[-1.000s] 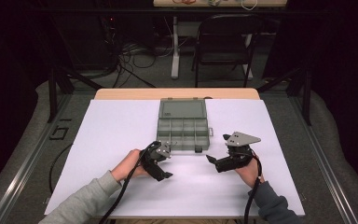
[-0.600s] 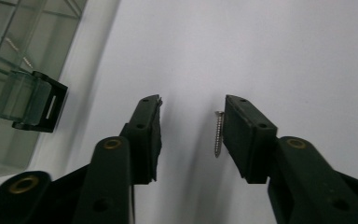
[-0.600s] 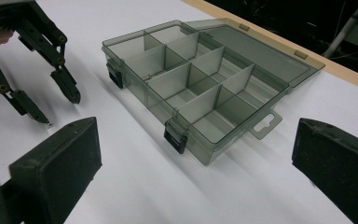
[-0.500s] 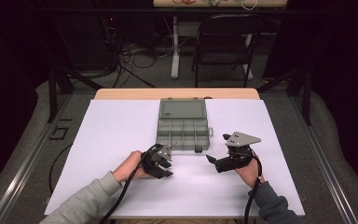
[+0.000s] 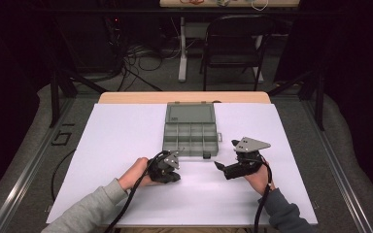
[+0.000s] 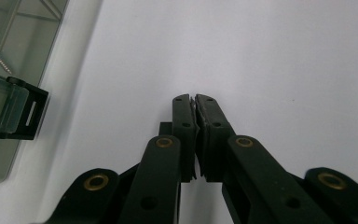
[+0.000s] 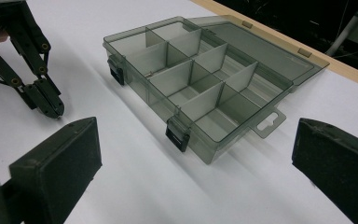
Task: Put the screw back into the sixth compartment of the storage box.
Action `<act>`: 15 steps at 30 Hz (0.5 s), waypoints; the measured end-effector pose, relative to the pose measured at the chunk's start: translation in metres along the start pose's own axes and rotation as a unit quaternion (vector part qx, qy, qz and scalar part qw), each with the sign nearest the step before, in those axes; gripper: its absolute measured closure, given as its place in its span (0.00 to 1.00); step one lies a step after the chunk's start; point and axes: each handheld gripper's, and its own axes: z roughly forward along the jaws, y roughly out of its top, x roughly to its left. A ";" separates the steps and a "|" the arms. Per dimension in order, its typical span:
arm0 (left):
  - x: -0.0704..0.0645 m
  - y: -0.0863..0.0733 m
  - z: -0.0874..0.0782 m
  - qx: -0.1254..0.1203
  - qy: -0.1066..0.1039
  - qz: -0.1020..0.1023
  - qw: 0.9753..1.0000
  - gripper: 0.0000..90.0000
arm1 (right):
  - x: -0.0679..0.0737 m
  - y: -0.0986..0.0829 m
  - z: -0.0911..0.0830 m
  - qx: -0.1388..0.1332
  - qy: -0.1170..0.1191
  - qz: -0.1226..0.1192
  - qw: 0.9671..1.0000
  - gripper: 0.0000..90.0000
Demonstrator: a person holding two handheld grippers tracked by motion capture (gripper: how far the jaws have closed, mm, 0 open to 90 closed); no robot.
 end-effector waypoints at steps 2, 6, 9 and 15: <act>0.000 0.000 0.000 0.000 0.001 0.000 1.000 0.97 | 0.001 0.001 -0.001 -0.001 0.001 -0.002 1.000 0.00; 0.000 0.000 -0.001 -0.001 0.000 0.001 1.000 0.97 | 0.000 0.001 -0.001 -0.002 0.000 -0.003 1.000 0.00; -0.001 0.000 -0.002 -0.003 -0.002 0.002 1.000 0.97 | -0.001 0.001 -0.001 -0.002 0.000 -0.002 1.000 0.00; -0.001 0.001 -0.006 -0.012 0.004 0.000 1.000 0.97 | 0.000 0.001 -0.001 -0.002 -0.001 -0.002 1.000 0.01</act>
